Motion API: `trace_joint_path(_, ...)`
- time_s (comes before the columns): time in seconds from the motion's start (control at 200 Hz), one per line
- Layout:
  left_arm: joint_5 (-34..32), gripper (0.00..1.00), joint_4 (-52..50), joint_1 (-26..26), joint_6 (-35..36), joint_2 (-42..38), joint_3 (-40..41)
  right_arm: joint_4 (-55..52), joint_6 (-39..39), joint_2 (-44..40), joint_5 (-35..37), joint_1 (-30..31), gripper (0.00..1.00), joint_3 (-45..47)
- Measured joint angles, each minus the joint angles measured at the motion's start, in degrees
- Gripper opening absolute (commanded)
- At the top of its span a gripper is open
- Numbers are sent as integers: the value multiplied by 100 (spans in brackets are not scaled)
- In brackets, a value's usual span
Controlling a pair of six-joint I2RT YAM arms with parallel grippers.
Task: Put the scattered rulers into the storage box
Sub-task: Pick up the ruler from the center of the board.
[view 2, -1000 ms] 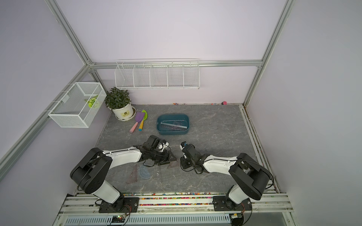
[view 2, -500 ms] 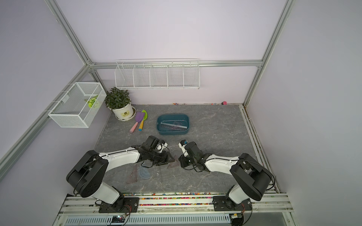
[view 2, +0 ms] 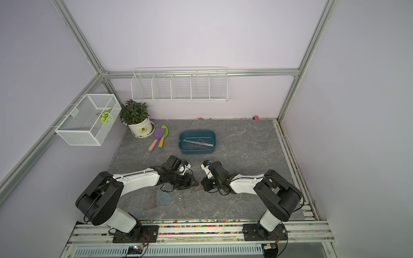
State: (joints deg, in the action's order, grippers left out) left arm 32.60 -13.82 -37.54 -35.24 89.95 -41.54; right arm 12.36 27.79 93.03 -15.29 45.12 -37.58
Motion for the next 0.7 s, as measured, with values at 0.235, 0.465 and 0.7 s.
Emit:
trace_joint_path(0.235,37,67,4,2,26,24,-2,166,7,208,0,-37,0,24)
trace_joint_path(0.465,74,67,-9,2,46,28,-2,793,114,330,0,-81,0,203)
trace_joint_path(0.7,284,59,114,2,11,164,17,1023,179,361,-2,-98,0,289)
